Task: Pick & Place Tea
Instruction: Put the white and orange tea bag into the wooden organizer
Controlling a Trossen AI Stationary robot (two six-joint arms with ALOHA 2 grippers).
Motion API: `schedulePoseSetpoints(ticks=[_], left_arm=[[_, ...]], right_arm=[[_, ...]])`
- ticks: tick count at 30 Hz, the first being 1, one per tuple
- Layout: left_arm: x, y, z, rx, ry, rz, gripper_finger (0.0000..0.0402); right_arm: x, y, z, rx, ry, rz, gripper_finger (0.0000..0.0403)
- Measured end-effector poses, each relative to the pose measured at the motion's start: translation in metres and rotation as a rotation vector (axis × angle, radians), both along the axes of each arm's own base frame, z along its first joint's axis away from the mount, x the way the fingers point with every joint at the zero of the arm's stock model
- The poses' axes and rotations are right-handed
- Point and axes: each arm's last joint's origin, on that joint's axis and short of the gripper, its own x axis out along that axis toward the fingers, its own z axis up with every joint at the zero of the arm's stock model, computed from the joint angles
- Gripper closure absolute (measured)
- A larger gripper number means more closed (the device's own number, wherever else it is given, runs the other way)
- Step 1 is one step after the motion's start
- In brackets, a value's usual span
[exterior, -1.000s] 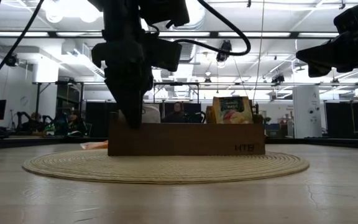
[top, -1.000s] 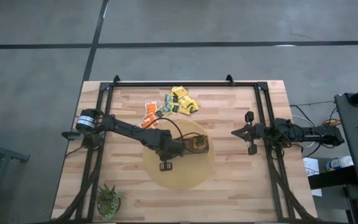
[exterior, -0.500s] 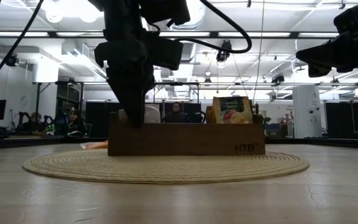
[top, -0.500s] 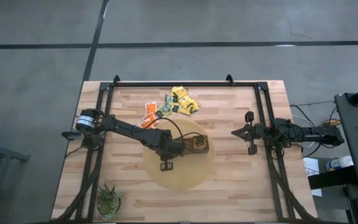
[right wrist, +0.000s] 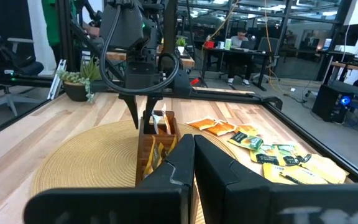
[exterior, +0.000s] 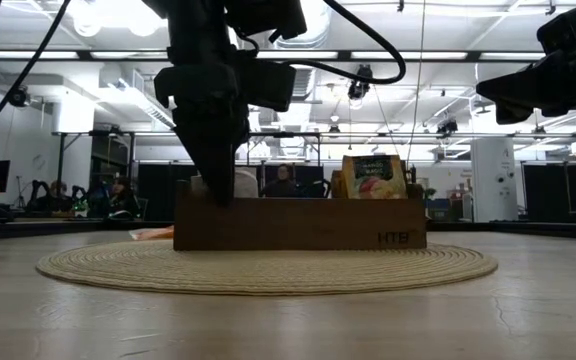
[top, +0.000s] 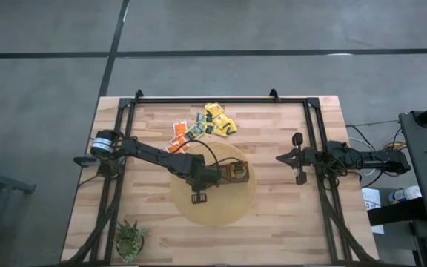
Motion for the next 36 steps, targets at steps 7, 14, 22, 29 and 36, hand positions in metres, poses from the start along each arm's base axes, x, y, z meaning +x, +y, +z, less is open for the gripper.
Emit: schedulePoseSetpoints(ticks=[7,14,22,29,36], left_arm=[[0.0,0.0,0.0,-0.001,-0.002,0.0,0.0335],[0.004,-0.001,0.001,-0.008,-0.041,0.001,0.0335],[0.011,-0.002,0.004,-0.029,-0.127,0.019,0.0335],[0.012,-0.002,0.004,-0.087,-0.138,0.167,0.0335],[0.016,-0.006,0.02,-0.104,-0.195,0.213,0.0335]], right_arm=[[0.0,0.0,0.0,0.0,0.0,0.0,0.0394],[0.0,0.0,0.0,0.0,0.0,0.0,0.0394],[0.0,0.0,0.0,0.0,0.001,0.0,0.0394],[0.0,0.0,0.0,0.0,0.001,0.0,0.0394],[0.0,0.0,0.0,0.0,0.001,0.0,0.0394]])
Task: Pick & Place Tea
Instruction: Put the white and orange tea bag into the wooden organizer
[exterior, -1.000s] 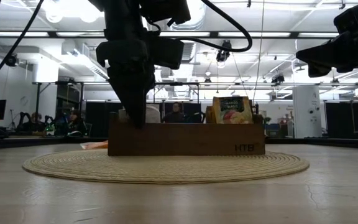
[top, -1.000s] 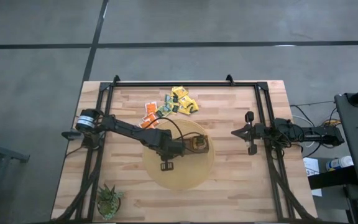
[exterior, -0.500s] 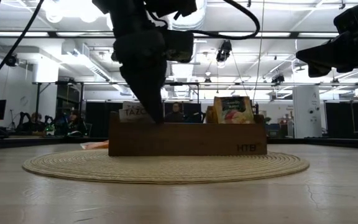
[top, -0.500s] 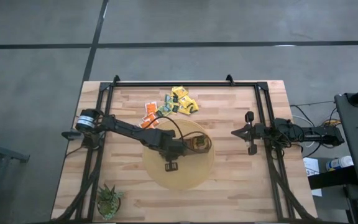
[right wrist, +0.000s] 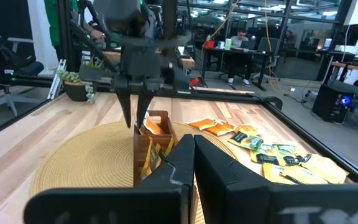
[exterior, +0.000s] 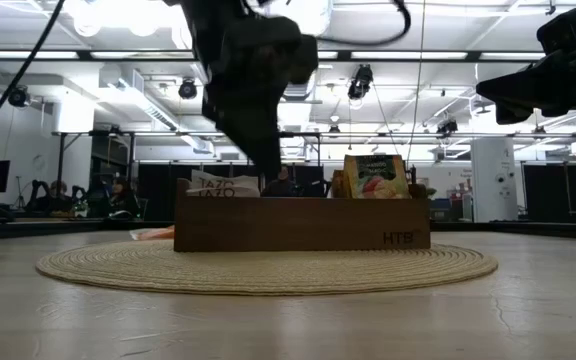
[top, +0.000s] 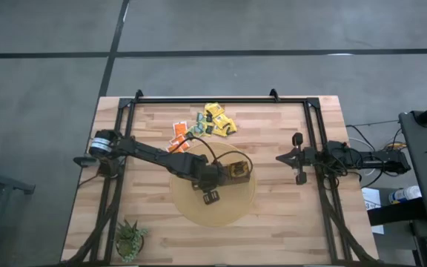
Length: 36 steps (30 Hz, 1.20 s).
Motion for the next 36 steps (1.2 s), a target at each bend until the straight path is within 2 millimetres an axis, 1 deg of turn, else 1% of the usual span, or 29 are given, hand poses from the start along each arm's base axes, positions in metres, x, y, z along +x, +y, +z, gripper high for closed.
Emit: schedulePoseSetpoints(ticks=[3,5,9,11,13,16,19,22,25,29,33,36], left_arm=[[-0.002,-0.003,0.016,0.069,-0.062,0.046,0.0335],[-0.007,-0.002,0.031,0.158,-0.111,0.109,0.0335],[-0.02,0.006,0.062,0.35,-0.246,0.346,0.0335],[-0.027,0.011,0.073,0.389,-0.292,0.411,0.0335],[-0.032,0.014,0.082,0.405,-0.321,0.439,0.0335],[-0.039,0.018,0.089,0.417,-0.336,0.486,0.0335],[-0.051,0.025,0.088,0.405,-0.295,0.591,0.0333],[-0.061,0.032,0.085,0.375,-0.256,0.721,0.032],[-0.068,0.035,0.082,0.358,-0.219,0.801,0.0288],[-0.076,0.035,0.079,0.309,-0.165,0.878,0.0221],[-0.078,0.037,0.075,0.282,-0.144,0.915,0.0133],[-0.081,0.043,0.071,0.283,-0.11,0.951,0.0056]], right_arm=[[0.0,0.0,0.0,0.0,0.0,0.0,0.0394],[0.0,0.0,0.0,0.0,0.0,0.0,0.0394],[0.0,0.0,0.0,0.0,-0.002,0.0,0.0394],[0.0,0.0,0.0,0.0,-0.002,0.0,0.0394],[0.0,0.0,0.0,0.0,-0.002,0.0,0.0394],[0.0,0.0,0.0,0.0,-0.002,0.0,0.0394],[0.0,0.0,0.0,0.0,-0.002,0.0,0.0394],[0.0,0.0,0.0,0.0,-0.001,0.0,0.0394],[0.0,0.0,0.0,0.0,-0.001,0.0,0.0394],[0.0,0.0,0.0,0.0,-0.001,0.0,0.0394],[0.0,0.0,0.0,0.0,-0.001,0.0,0.0394],[0.0,0.0,0.0,0.0,-0.001,0.0,0.0394]])
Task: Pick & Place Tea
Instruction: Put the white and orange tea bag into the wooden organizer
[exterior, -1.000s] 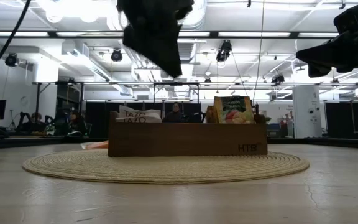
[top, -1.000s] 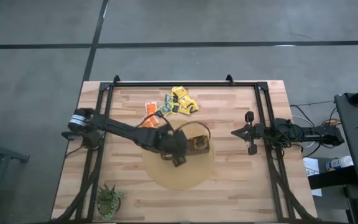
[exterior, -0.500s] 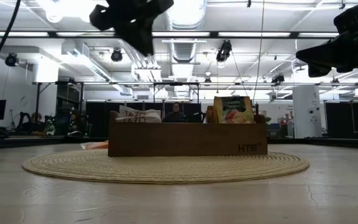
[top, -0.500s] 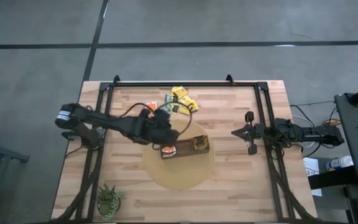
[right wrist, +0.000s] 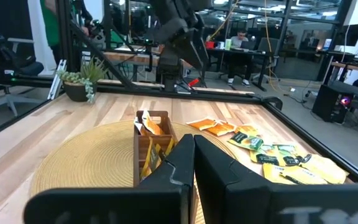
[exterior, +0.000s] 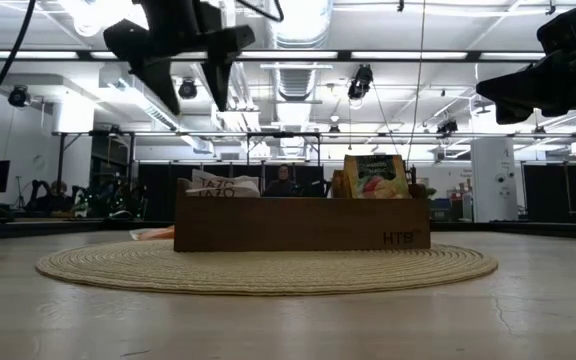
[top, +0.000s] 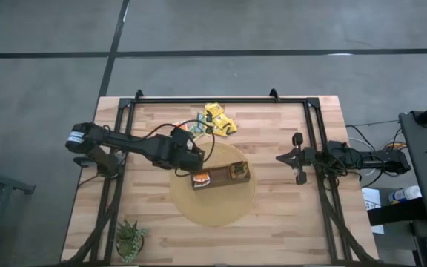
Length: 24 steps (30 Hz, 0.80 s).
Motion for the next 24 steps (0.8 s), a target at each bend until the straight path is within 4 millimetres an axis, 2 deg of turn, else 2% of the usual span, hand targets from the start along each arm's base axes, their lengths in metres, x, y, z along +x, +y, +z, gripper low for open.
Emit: schedulePoseSetpoints(ticks=[1,3,7,15,19,24], left_arm=[[-0.001,0.003,-0.001,0.0,0.007,0.011,0.003],[-0.001,0.008,-0.004,0.001,0.019,0.03,0.0011],[0.0,0.018,-0.006,-0.007,0.007,0.072,0.0007],[-0.01,0.042,-0.022,-0.145,0.161,0.091,0.0007],[-0.016,0.047,-0.036,-0.172,0.225,0.103,0.0007],[-0.021,0.048,-0.048,-0.176,0.315,0.039,0.0007]], right_arm=[[0.0,0.0,0.0,0.0,0.0,0.0,0.0394],[0.0,0.0,0.0,0.0,0.0,0.0,0.0394],[0.0,0.0,0.0,0.0,0.0,0.0,0.0394],[0.0,0.0,0.0,0.0,0.0,0.0,0.0394],[0.0,0.0,0.0,0.0,0.0,0.0,0.0394],[0.0,0.0,0.0,0.0,0.0,0.0,0.0394]])
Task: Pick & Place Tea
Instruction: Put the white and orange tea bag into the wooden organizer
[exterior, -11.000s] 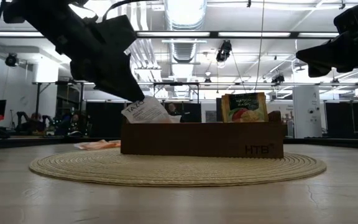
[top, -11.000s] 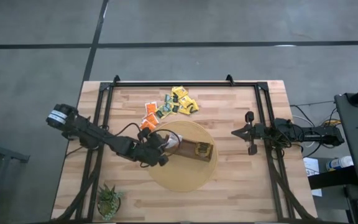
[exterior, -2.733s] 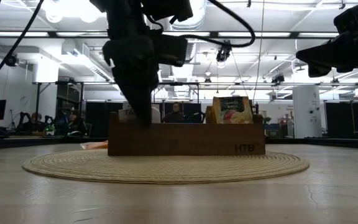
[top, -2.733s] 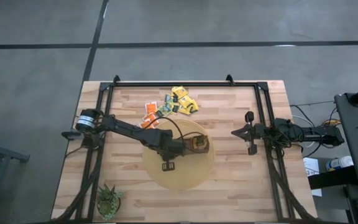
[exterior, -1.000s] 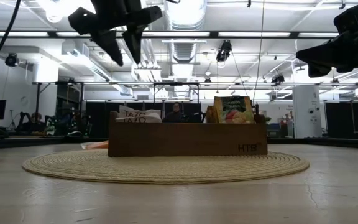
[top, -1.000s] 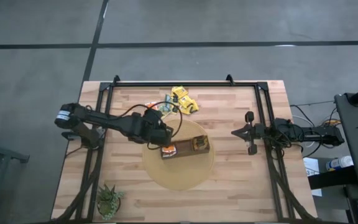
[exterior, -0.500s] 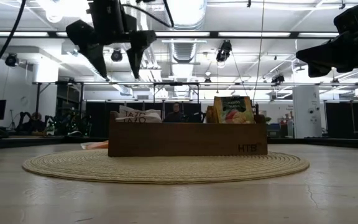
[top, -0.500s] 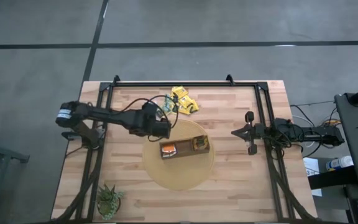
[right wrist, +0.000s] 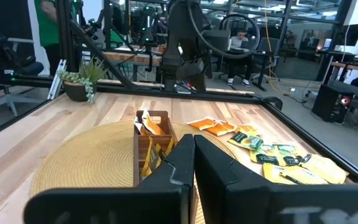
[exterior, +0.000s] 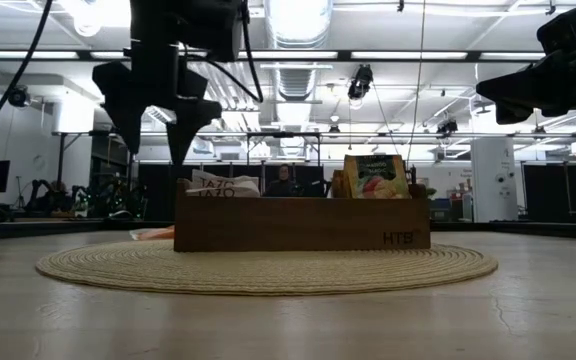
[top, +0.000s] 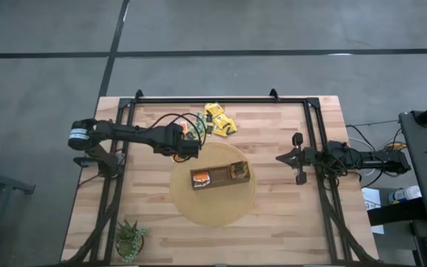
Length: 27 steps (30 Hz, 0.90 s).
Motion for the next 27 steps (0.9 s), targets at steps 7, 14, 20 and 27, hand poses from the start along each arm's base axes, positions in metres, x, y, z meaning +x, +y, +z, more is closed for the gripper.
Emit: schedulePoseSetpoints(ticks=[7,14,20,27], left_arm=[[0.001,0.0,-0.009,-0.103,0.027,-0.103,0.0007],[-0.002,0.015,-0.029,-0.164,0.038,-0.154,0.0007],[-0.01,0.032,-0.053,-0.294,0.021,-0.17,0.0007],[-0.014,0.042,-0.067,-0.344,0.0,-0.226,0.0008]], right_arm=[[0.0,0.0,0.0,0.0,0.0,0.0,0.0394],[0.0,0.0,0.0,0.0,0.0,0.0,0.0394],[0.0,0.0,0.0,0.0,0.0,0.0,0.0394],[0.0,0.0,0.0,0.0,0.0,-0.001,0.0394]])
